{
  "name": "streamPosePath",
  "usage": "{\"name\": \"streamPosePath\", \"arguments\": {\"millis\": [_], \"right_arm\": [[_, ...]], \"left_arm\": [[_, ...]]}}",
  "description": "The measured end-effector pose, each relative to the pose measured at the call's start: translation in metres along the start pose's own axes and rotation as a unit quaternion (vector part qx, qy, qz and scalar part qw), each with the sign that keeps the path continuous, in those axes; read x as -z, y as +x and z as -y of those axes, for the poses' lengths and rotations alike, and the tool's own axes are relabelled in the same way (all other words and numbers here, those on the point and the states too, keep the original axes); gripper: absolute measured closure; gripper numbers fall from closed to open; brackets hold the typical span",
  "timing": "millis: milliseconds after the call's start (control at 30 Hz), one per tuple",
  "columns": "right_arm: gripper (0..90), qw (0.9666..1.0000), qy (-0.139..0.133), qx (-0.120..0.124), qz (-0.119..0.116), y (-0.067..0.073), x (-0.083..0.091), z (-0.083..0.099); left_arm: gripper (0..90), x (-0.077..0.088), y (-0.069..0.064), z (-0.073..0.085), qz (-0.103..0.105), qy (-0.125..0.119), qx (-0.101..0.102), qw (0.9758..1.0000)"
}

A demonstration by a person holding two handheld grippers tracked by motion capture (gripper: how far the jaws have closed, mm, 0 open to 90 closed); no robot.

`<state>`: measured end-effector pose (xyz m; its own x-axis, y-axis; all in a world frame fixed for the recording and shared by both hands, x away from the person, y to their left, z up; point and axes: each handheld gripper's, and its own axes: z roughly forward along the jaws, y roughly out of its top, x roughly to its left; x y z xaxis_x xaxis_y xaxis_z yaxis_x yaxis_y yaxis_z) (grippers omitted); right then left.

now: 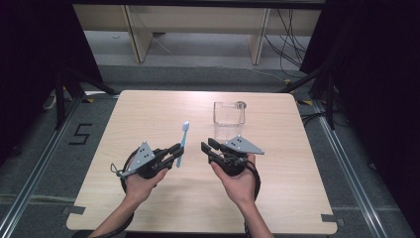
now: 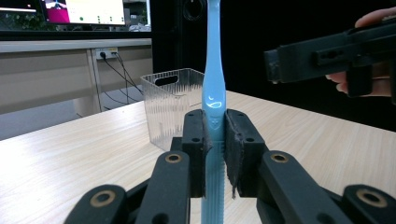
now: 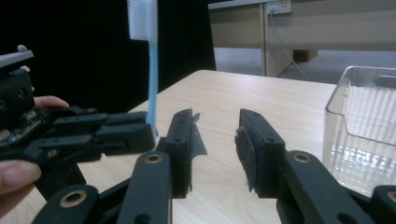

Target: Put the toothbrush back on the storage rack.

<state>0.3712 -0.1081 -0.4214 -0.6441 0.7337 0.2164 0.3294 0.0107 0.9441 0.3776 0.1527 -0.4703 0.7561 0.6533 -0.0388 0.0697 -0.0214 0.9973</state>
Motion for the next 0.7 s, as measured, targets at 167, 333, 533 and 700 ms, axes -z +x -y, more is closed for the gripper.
{"name": "streamPosePath", "arguments": {"millis": [167, 333, 533, 700], "right_arm": [[67.4, 0.9999, -0.008, -0.005, -0.010, 0.005, -0.004, -0.002], [67.5, 0.9998, -0.017, 0.005, -0.011, 0.007, -0.010, -0.003], [67.4, 0.9996, -0.022, 0.002, -0.017, 0.010, -0.013, -0.005], [67.6, 0.9993, -0.024, -0.003, -0.029, 0.015, -0.015, -0.007]], "left_arm": [[78.1, -0.004, -0.004, 0.000, 0.006, -0.001, -0.002, 1.0000], [78.1, -0.007, -0.008, -0.001, 0.011, 0.001, -0.007, 0.9999], [78.1, -0.010, -0.011, -0.002, 0.014, 0.001, -0.007, 0.9999], [78.1, -0.011, -0.013, -0.002, 0.016, 0.001, -0.007, 0.9998]]}}
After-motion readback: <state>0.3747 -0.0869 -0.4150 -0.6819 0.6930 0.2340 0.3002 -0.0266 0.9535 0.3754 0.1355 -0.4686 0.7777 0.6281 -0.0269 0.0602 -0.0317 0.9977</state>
